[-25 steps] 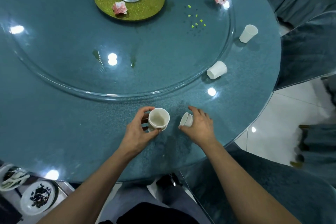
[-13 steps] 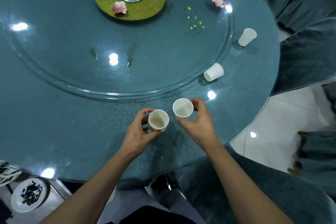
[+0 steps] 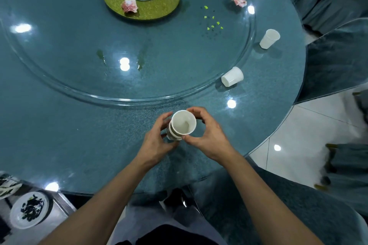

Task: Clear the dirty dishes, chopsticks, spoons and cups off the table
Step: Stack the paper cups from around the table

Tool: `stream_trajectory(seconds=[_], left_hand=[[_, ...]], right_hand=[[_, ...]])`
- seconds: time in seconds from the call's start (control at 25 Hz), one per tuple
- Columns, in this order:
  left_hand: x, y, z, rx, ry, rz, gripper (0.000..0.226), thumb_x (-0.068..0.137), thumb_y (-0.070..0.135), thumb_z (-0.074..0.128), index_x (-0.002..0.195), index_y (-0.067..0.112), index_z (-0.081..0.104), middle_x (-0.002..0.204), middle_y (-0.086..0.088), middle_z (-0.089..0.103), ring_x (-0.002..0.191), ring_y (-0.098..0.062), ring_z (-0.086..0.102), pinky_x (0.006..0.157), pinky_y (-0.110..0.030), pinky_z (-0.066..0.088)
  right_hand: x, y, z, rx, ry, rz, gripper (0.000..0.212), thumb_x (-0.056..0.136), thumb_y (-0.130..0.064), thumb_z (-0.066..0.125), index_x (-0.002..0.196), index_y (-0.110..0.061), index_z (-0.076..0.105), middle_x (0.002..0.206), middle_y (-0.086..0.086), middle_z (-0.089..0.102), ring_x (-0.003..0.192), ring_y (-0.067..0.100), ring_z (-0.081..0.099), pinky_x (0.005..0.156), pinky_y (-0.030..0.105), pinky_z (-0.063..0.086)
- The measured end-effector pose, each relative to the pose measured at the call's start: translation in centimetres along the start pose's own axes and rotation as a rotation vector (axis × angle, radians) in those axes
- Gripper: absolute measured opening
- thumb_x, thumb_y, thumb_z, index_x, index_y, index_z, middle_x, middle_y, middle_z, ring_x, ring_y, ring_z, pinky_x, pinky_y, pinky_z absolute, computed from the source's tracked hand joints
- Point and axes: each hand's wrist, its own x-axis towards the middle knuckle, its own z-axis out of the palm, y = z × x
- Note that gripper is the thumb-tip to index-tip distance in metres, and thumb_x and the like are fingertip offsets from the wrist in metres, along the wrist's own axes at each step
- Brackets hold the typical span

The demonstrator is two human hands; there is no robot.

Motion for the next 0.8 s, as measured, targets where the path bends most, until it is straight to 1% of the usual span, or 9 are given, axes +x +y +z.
stream_trajectory(seconds=[0.04,0.08,0.12,0.24,0.32,0.44,0.56,0.68,0.8], left_hand=[[-0.1,-0.1,0.0,-0.004,-0.013,0.001,0.085,0.073,0.001,0.087,0.143,0.03,0.047,0.13,0.011,0.065,0.119,-0.003,0.062,0.097,-0.021,0.052],[-0.1,-0.3,-0.1,-0.009,-0.022,0.0,0.088,0.073,0.0,0.087,0.145,0.028,0.046,0.132,0.013,0.064,0.122,-0.004,0.06,0.099,-0.022,0.051],[-0.2,-0.5,-0.1,-0.019,-0.033,-0.002,0.089,0.072,0.001,0.088,0.146,0.028,0.045,0.132,0.016,0.063,0.124,-0.004,0.059,0.1,-0.023,0.051],[-0.5,-0.7,-0.3,-0.048,-0.041,-0.026,0.09,0.073,0.008,0.09,0.148,0.03,0.045,0.133,0.023,0.06,0.123,-0.003,0.059,0.099,-0.025,0.053],[-0.8,-0.6,-0.5,-0.066,-0.035,-0.036,0.09,0.074,0.008,0.09,0.148,0.03,0.044,0.138,0.019,0.057,0.122,-0.002,0.06,0.099,-0.025,0.054],[-1.0,0.1,-0.7,-0.077,-0.027,-0.034,0.09,0.073,0.013,0.091,0.147,0.034,0.045,0.144,0.016,0.052,0.123,0.002,0.057,0.095,-0.022,0.055],[-1.1,0.7,-1.0,-0.093,-0.018,-0.041,0.084,0.072,0.02,0.092,0.142,0.04,0.049,0.136,0.021,0.056,0.123,-0.001,0.057,0.09,-0.024,0.057],[-1.4,0.7,-1.2,-0.074,-0.003,-0.029,0.072,0.075,0.023,0.089,0.136,0.04,0.055,0.133,0.025,0.056,0.123,-0.004,0.057,0.089,-0.03,0.06],[-1.3,0.8,-0.9,-0.062,0.026,-0.016,0.066,0.075,0.024,0.088,0.131,0.042,0.058,0.132,0.02,0.058,0.121,-0.009,0.059,0.087,-0.031,0.06]], right_hand=[[0.1,0.2,0.3,-0.031,-0.005,-0.011,0.067,0.068,-0.025,0.085,0.126,-0.034,0.054,0.125,-0.017,0.06,0.12,0.004,0.056,0.105,0.034,0.047],[0.3,0.4,0.6,-0.052,-0.005,-0.016,0.069,0.067,-0.028,0.085,0.128,-0.036,0.054,0.126,-0.016,0.059,0.121,0.005,0.055,0.106,0.038,0.047],[0.3,0.5,0.7,-0.065,-0.005,-0.011,0.071,0.067,-0.028,0.086,0.13,-0.038,0.053,0.128,-0.015,0.057,0.122,0.004,0.054,0.107,0.039,0.047],[0.2,0.8,0.5,-0.075,-0.026,0.021,0.08,0.069,-0.029,0.09,0.136,-0.045,0.049,0.131,-0.013,0.052,0.125,0.001,0.05,0.108,0.031,0.043],[0.1,1.2,0.0,-0.067,-0.021,0.024,0.08,0.071,-0.03,0.09,0.137,-0.047,0.048,0.131,-0.013,0.052,0.125,0.0,0.05,0.106,0.024,0.041],[0.5,2.3,-1.1,-0.064,0.028,0.051,0.074,0.075,-0.029,0.088,0.137,-0.044,0.05,0.129,-0.012,0.055,0.122,-0.003,0.051,0.101,0.015,0.04],[1.3,3.7,-2.5,-0.058,0.076,0.104,0.071,0.077,-0.029,0.087,0.136,-0.041,0.051,0.127,-0.011,0.057,0.12,-0.002,0.053,0.097,0.01,0.04],[2.4,5.3,-3.9,-0.066,0.127,0.144,0.068,0.077,-0.031,0.086,0.136,-0.039,0.052,0.126,-0.01,0.058,0.118,-0.001,0.053,0.097,0.015,0.042],[4.2,6.8,-5.7,-0.081,0.203,0.173,0.064,0.079,-0.028,0.085,0.135,-0.032,0.054,0.124,-0.003,0.059,0.116,0.007,0.056,0.099,0.026,0.046]])
